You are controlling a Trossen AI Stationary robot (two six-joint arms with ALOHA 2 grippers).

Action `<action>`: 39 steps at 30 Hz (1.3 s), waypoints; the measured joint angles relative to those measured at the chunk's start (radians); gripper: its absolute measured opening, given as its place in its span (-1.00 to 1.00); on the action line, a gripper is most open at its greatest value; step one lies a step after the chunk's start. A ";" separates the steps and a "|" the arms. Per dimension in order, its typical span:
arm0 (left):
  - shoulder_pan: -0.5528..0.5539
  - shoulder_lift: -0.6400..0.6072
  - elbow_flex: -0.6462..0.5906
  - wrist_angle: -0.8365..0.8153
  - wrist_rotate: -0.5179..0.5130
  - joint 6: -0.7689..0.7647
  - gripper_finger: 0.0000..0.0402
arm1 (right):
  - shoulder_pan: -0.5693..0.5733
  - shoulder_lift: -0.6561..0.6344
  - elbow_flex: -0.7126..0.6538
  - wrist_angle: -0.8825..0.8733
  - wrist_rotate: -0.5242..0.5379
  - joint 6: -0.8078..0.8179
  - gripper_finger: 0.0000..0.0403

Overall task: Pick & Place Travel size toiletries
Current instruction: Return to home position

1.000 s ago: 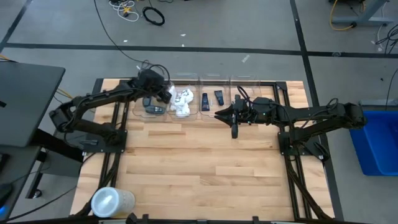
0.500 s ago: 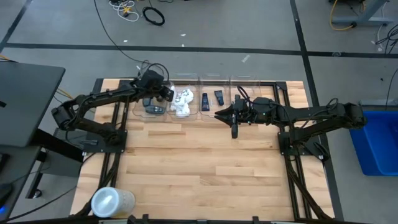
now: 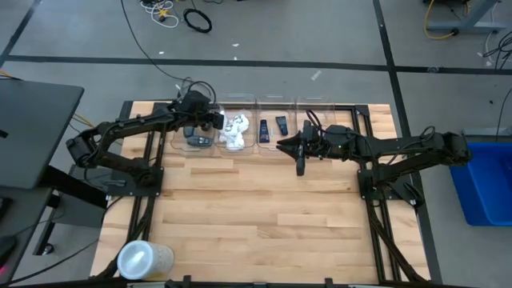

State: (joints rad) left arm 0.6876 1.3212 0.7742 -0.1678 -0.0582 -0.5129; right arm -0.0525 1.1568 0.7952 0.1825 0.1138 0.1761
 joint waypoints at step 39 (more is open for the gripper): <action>-0.117 0.139 0.151 -0.216 -0.275 0.091 0.31 | 0.000 0.000 0.000 0.001 -0.002 0.000 -0.61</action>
State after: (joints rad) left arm 0.5705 1.4601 0.9255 -0.3839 -0.3327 -0.4216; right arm -0.0528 1.1568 0.7952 0.1833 0.1118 0.1763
